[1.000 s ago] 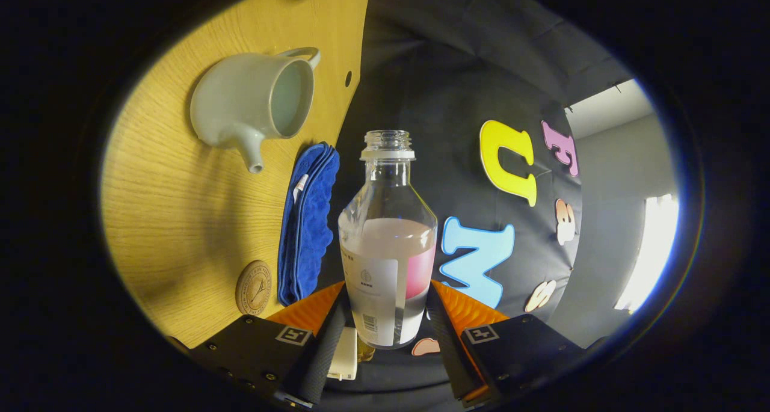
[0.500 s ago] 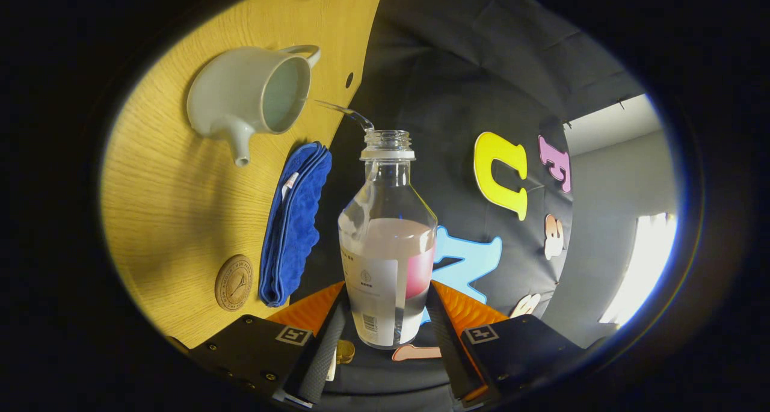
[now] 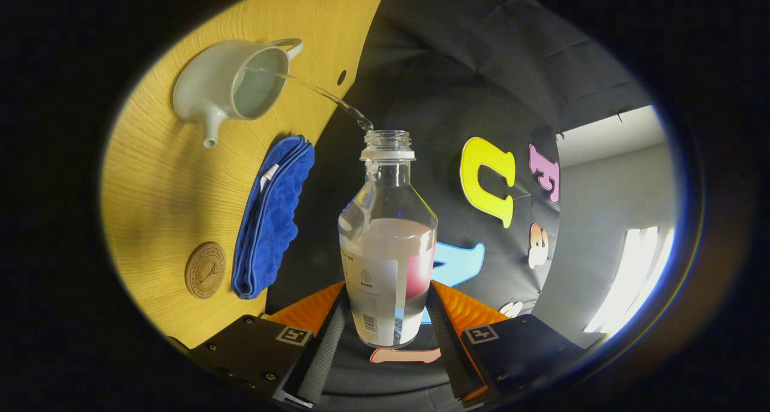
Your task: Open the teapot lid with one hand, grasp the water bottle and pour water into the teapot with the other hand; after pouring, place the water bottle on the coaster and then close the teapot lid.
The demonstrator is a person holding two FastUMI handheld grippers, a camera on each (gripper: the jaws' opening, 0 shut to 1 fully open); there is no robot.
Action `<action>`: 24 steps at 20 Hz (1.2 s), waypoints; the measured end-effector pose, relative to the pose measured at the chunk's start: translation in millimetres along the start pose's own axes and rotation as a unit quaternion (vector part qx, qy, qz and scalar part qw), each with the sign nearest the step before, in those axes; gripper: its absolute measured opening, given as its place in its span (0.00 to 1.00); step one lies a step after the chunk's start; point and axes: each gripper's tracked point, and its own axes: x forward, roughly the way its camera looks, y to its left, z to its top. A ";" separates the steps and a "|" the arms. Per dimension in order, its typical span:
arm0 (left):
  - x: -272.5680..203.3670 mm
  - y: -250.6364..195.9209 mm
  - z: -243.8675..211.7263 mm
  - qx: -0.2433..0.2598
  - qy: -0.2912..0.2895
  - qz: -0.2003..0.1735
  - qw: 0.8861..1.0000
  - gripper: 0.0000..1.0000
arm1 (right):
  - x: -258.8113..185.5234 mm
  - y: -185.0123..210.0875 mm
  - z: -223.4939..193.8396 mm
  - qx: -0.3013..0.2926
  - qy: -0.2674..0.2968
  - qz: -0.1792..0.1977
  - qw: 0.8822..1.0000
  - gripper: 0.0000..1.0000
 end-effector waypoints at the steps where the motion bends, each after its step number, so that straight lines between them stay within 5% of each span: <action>1: 0.6 -0.1 -0.6 0.000 0.000 0.000 1.000 0.11 | 1.2 -2.2 -1.2 -0.002 0.000 -0.003 1.000 0.77; 24: 4.1 5.0 -6.9 0.005 0.008 0.003 1.000 0.12 | 14.3 -22.7 -8.8 -0.072 -0.022 -0.032 0.997 0.77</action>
